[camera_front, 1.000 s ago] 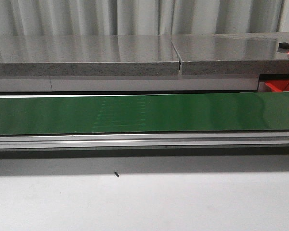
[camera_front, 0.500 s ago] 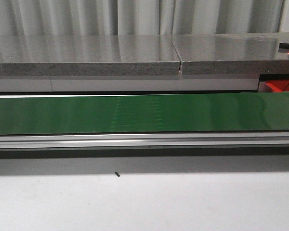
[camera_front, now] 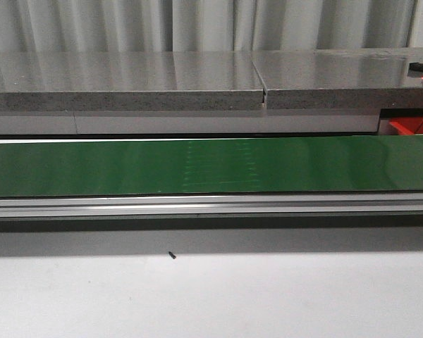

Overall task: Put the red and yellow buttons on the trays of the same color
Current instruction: 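Move the left gripper down over the red buttons and grasp one, then set the red button on the belt and open the left gripper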

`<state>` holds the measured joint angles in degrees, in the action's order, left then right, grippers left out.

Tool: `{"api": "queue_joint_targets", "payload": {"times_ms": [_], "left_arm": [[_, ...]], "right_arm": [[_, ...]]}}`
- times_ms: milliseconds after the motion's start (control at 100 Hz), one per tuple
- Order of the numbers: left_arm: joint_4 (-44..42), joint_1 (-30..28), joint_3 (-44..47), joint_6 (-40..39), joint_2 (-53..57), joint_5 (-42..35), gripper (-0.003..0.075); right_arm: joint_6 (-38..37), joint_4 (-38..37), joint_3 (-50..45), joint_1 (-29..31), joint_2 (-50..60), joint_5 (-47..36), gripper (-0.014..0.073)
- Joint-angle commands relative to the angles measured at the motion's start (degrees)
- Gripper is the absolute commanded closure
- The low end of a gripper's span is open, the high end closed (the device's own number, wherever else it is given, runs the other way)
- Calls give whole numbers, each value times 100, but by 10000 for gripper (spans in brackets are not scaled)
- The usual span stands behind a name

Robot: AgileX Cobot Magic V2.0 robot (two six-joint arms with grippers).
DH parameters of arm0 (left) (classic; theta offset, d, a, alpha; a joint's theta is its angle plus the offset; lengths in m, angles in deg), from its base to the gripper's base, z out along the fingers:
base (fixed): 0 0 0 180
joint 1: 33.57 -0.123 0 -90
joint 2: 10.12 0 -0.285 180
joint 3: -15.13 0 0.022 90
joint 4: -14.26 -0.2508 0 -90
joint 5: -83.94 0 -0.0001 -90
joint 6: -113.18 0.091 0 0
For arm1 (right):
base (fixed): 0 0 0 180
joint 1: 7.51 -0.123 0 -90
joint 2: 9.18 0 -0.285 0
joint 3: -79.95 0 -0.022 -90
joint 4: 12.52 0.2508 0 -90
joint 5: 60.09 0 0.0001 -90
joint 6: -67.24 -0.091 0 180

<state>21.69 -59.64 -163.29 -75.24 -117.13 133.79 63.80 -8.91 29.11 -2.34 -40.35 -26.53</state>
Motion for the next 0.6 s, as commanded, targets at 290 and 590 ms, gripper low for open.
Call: {"api": "queue_joint_targets", "payload": {"times_ms": [290, 590], "left_arm": [[43, 667, 222, 253, 1007, -105, 499], [-2, 985, 231, 253, 924, -203, 499]], "right_arm": [[64, -24, 145, -3, -24, -382, 686], [64, -24, 145, -3, -24, -382, 686]]}}
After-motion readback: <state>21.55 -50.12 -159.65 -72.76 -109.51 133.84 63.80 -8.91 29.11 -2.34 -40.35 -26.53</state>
